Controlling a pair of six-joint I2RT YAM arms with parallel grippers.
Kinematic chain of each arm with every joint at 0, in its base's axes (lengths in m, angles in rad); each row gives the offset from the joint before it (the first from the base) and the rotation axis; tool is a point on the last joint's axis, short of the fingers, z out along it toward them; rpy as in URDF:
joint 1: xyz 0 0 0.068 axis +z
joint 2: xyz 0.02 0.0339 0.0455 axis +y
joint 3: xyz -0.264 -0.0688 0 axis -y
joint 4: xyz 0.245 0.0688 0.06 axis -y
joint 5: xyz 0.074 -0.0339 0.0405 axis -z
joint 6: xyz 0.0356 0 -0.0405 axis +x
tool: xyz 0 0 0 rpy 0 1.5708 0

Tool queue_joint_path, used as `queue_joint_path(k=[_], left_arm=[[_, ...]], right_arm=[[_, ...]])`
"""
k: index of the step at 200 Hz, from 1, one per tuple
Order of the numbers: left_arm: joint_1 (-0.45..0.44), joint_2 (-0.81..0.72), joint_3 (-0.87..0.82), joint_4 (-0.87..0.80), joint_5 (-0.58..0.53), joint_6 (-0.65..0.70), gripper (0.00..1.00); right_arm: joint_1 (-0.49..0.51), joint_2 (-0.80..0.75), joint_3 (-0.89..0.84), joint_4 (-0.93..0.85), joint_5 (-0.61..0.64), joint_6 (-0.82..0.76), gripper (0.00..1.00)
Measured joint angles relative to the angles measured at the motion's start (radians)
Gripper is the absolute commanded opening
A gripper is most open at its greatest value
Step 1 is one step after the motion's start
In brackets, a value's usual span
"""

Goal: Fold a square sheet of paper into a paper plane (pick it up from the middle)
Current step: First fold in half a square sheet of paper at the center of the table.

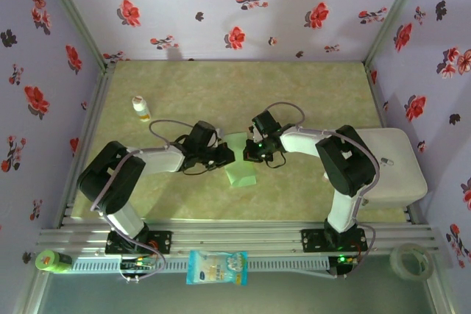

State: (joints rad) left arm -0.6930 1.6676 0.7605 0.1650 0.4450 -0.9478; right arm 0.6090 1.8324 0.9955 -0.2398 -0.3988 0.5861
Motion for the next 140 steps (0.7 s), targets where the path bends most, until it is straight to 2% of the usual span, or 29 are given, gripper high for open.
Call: queue_joint_path(k=[64,140], left_arm=[[-0.005,0.022,-0.08,-0.007,0.001,0.011,0.05],[-0.008,-0.009,-0.041,-0.077,-0.019,0.037,0.04]], right_arm=[[0.0,-0.002,-0.003,0.005,0.0,0.0,0.0],[0.0,-0.003,-0.006,0.01,0.001,0.0,0.0]])
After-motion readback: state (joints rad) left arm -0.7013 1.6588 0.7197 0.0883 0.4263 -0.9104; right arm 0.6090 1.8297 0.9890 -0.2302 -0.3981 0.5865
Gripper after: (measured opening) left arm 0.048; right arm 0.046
